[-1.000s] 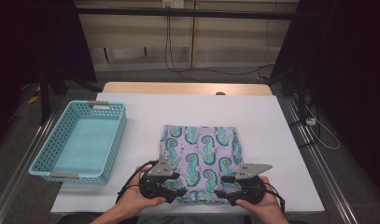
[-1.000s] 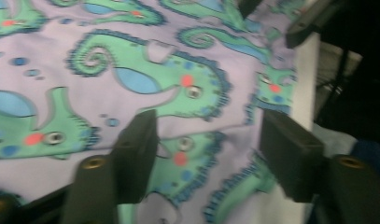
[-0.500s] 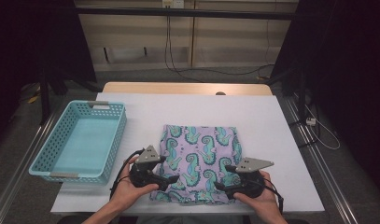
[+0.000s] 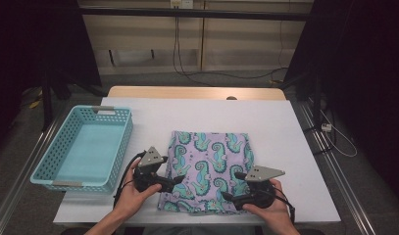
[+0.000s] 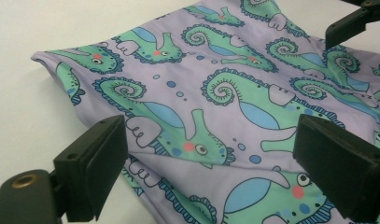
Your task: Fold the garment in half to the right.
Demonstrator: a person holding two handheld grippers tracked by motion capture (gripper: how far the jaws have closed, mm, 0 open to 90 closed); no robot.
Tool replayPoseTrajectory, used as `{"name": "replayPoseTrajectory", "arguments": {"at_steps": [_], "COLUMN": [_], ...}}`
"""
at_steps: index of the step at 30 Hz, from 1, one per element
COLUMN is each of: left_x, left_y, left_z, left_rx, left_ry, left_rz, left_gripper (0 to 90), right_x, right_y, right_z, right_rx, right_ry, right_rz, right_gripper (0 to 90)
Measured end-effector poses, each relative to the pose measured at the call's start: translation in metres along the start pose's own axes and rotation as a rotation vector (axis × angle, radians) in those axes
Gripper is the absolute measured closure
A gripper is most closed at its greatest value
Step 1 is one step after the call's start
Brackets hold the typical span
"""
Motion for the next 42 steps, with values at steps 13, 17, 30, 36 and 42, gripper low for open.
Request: {"name": "replayPoseTrajectory", "arguments": {"at_steps": [13, 17, 30, 36, 42], "left_x": [-0.017, -0.023, -0.038, -0.044, -0.054], "left_y": [0.006, 0.002, -0.028, -0.041, -0.054], "left_z": [0.026, 0.032, 0.07, 0.087, 0.098], "left_rx": [-0.025, -0.048, -0.098, -0.115, -0.116], "left_ry": [0.04, 0.022, 0.061, 0.103, 0.138], "left_rz": [-0.043, -0.029, 0.022, 0.058, 0.053], "left_gripper": [8.1, 5.9, 8.2, 15.8, 22.4], "right_x": [-0.011, -0.016, -0.03, -0.031, -0.026], "right_y": [-0.023, -0.026, -0.047, -0.055, -0.057], "right_z": [0.017, 0.025, 0.05, 0.058, 0.059], "right_rx": [-0.048, -0.065, -0.148, -0.169, -0.183], "right_ry": [0.023, 0.049, 0.076, 0.09, 0.084], "right_rz": [0.007, 0.002, 0.038, 0.057, 0.075], "right_gripper": [17.3, 17.7, 24.7, 26.2, 28.3]}}
Point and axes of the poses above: each handheld gripper's, and its own axes: y roughly backward along the jaws, x roughly out of its underside, z roughly to its left, the point moved 9 cm from there along -y, roughly forward along the jaws, and after that the axes turned 2 degrees about z, right-handed, at the moved point
